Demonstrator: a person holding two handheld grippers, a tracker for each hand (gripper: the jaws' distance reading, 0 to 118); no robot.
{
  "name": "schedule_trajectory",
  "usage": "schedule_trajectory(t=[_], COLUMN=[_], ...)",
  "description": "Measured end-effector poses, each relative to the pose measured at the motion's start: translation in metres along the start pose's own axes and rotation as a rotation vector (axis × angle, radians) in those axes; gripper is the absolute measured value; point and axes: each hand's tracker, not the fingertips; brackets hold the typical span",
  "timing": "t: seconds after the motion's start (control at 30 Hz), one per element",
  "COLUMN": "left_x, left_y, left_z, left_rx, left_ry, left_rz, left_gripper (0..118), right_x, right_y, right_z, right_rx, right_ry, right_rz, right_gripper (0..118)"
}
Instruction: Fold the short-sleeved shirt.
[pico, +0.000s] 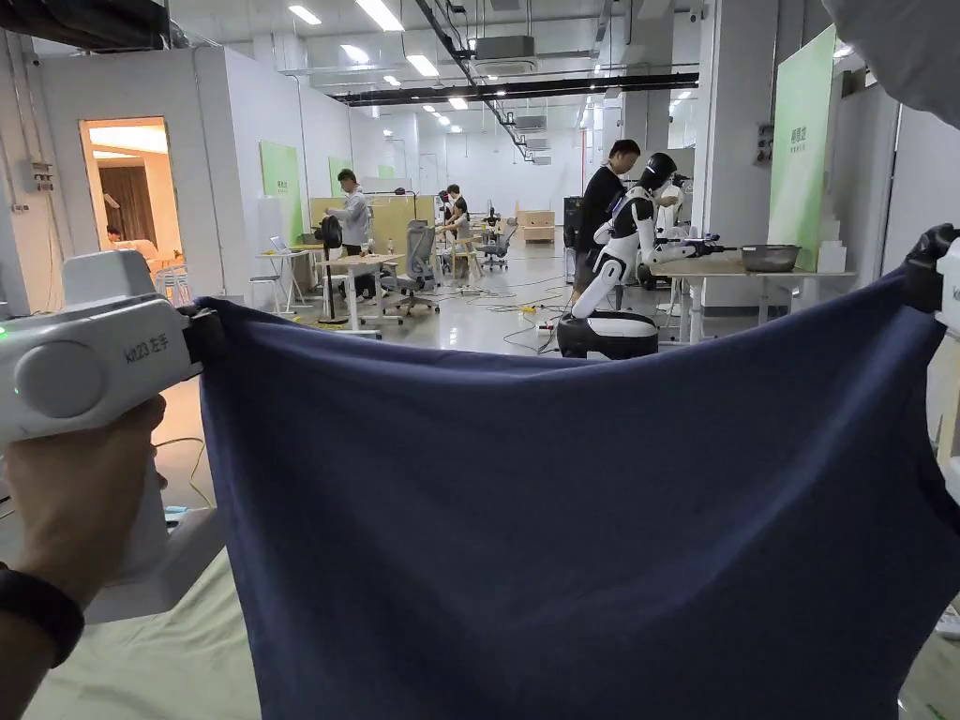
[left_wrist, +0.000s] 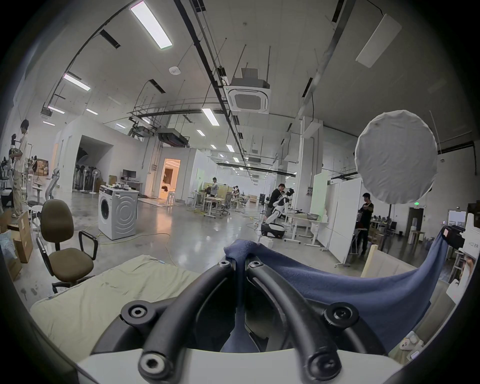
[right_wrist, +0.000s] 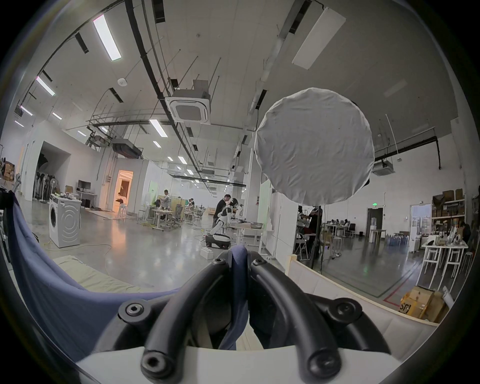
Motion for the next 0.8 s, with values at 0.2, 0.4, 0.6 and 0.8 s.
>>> schedule_trajectory(t=[0.2,0.4,0.6,0.8], left_x=[0.010,0.010,0.021,0.018], left_y=[-0.020,-0.042,-0.061,-0.088], left_z=[-0.047,-0.093,-0.122,-0.120], left_rx=[-0.031,-0.058,-0.082,-0.085], left_ry=[0.019,0.051,0.071,0.046], left_rz=[-0.047,-0.070,-0.074,-0.049], left_gripper=[6,6,6,6], right_x=[-0.013,-0.018,-0.035,-0.045], right_y=[-0.021,-0.043,-0.071,-0.095], right_z=[-0.043,-0.088,-0.117,-0.105], right_rx=[-0.027,-0.070,-0.099,-0.066], right_ry=[-0.015,0.014,-0.005,0.033], right_rz=[-0.028,-0.031,-0.030,0.000], right_gripper=[9,9,9,9])
